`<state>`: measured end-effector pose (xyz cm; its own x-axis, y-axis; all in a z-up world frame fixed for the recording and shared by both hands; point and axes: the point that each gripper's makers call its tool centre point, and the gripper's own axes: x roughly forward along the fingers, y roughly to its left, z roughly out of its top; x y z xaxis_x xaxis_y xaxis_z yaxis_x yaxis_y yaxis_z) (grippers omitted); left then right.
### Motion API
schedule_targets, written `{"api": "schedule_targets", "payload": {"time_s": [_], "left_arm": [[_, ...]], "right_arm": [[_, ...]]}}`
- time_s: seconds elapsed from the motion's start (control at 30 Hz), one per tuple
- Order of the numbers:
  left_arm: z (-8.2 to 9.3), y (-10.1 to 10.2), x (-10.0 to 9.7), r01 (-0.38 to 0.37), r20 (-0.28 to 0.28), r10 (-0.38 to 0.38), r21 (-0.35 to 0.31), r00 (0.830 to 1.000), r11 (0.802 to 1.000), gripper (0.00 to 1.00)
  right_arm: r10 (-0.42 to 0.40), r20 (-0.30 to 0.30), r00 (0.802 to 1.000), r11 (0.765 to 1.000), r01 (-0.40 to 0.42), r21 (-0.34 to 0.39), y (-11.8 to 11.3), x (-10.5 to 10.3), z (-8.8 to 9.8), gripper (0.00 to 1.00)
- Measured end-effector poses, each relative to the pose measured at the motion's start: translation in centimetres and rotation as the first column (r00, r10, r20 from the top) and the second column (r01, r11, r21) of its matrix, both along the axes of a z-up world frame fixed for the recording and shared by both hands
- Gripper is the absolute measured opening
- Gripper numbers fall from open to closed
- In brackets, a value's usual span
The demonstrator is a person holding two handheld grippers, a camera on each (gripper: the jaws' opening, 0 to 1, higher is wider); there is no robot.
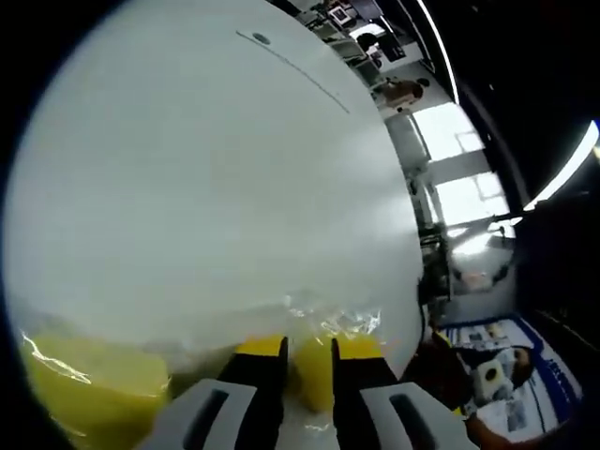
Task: Compare the silicone blocks by pressing each to a similar depth, holding the contact briefly, and releasing to observe deformation and rebound differences across the visible hardness samples.
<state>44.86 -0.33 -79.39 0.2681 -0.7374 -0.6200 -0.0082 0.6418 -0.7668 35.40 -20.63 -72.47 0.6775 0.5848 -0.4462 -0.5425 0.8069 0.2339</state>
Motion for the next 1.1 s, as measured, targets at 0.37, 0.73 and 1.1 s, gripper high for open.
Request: {"api": "schedule_targets", "payload": {"time_s": [0.37, 0.73, 1.1], "left_arm": [[-0.27, -0.19, 0.2, -0.028, -0.027, 0.027, -0.021, 0.999, 0.999, 0.06], [-0.39, 0.06, 0.5, -0.005, 0.034, 0.004, 0.04, 0.999, 0.999, 0.0], [0.12, -0.07, 0.48, -0.001, 0.065, -0.002, 0.05, 0.998, 0.999, 0.0]], "right_arm": [[-0.01, -0.003, 1.0, 1.0, 0.01, -0.001, -0.22, -0.08, -0.13, 0.96], [-0.005, -0.008, 1.0, 1.0, 0.005, -0.008, -0.35, -0.38, -0.21, 0.96], [0.004, -0.004, 1.0, 1.0, -0.004, -0.017, -0.14, -0.24, -0.12, 0.96]]}}
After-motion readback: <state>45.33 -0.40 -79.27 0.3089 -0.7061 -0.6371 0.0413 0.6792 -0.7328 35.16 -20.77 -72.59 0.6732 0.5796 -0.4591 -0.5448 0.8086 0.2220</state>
